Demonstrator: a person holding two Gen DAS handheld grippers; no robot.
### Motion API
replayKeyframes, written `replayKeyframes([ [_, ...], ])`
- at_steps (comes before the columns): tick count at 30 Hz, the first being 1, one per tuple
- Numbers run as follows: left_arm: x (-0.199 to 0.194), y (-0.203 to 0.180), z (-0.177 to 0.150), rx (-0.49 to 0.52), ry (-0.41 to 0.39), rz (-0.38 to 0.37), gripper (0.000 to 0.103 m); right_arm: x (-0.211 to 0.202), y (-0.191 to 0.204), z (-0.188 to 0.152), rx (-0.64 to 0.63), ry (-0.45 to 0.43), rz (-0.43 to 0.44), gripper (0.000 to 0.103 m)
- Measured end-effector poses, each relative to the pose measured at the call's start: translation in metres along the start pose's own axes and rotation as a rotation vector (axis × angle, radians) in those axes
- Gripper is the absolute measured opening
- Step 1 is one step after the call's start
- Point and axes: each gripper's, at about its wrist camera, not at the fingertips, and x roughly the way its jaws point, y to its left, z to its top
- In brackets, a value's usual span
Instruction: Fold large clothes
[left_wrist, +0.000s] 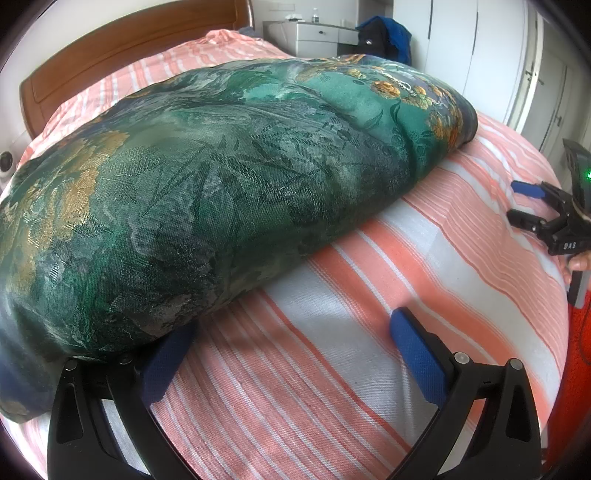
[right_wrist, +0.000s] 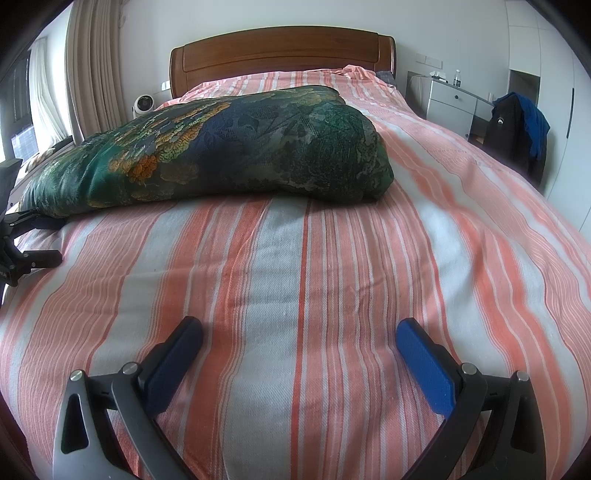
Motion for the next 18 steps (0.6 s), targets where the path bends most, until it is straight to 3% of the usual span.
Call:
replayKeyframes([
  [18,0.0009,-0.0011,0.0009,0.0,0.0,0.0,0.103,0.0002,0.0003,-0.0001,-0.001,0.0,0.0,0.103],
])
